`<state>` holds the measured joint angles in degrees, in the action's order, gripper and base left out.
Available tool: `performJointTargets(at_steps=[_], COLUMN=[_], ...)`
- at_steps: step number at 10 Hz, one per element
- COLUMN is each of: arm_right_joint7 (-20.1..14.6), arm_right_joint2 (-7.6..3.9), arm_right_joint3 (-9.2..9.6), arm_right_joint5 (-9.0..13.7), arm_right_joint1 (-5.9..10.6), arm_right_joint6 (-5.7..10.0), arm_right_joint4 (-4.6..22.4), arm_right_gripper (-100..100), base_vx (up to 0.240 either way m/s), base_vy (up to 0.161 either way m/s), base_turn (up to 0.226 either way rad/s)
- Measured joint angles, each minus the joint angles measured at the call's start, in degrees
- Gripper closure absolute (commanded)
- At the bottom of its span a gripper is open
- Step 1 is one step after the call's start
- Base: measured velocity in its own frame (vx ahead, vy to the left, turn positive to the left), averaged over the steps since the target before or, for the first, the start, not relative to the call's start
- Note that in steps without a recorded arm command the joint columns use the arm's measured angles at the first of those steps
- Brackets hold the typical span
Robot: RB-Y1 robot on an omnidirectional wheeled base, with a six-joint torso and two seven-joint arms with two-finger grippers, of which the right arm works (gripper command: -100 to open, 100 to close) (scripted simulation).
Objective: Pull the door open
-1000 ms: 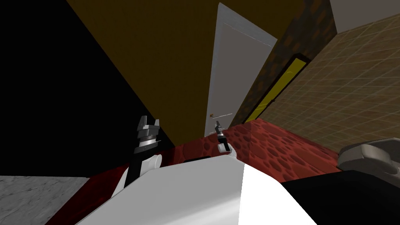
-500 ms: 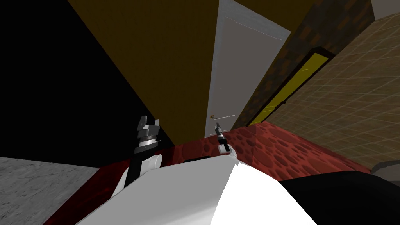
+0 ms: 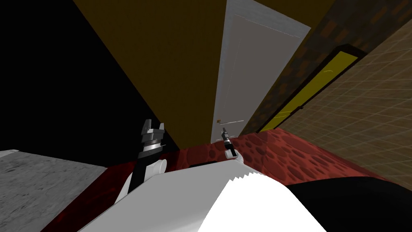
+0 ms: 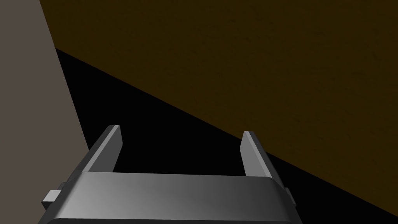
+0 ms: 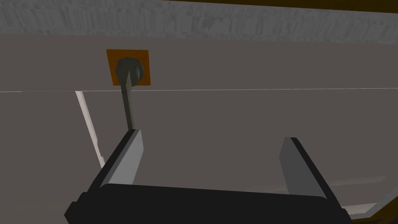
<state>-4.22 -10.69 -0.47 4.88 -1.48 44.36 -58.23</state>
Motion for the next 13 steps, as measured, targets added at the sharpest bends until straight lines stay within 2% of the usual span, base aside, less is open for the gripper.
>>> performJointTargets(at_steps=[1,3,6,7,8,10,13], arm_right_joint7=[-0.3,-0.7,-1.7,-2.0,-2.3,-2.6,-3.2], arm_right_joint2=[-0.24,-0.41,-1.02,-1.19,-1.38,-1.51,-1.83], arm_right_joint3=[0.00,0.12,0.23,0.34,0.38,0.45,0.55], arm_right_joint5=[0.2,0.5,1.1,1.3,1.5,1.8,2.1], arm_right_joint1=[1.04,1.70,3.91,3.73,4.48,4.96,6.28], arm_right_joint6=[0.45,0.64,1.93,1.74,2.32,2.20,2.93], arm_right_joint4=[2.3,5.0,11.3,11.8,14.0,15.8,19.7], arm_right_gripper=[-100,-100,-100,-100,-100,-100,-100], base_vx=[0.022,0.026,0.026,0.019,0.006,0.013,0.022], base_vy=[-0.138,-0.120,-0.142,-0.135,-0.141,-0.076,-0.098], base_turn=[0.140,0.117,0.147,0.069,0.135,0.051,0.115])
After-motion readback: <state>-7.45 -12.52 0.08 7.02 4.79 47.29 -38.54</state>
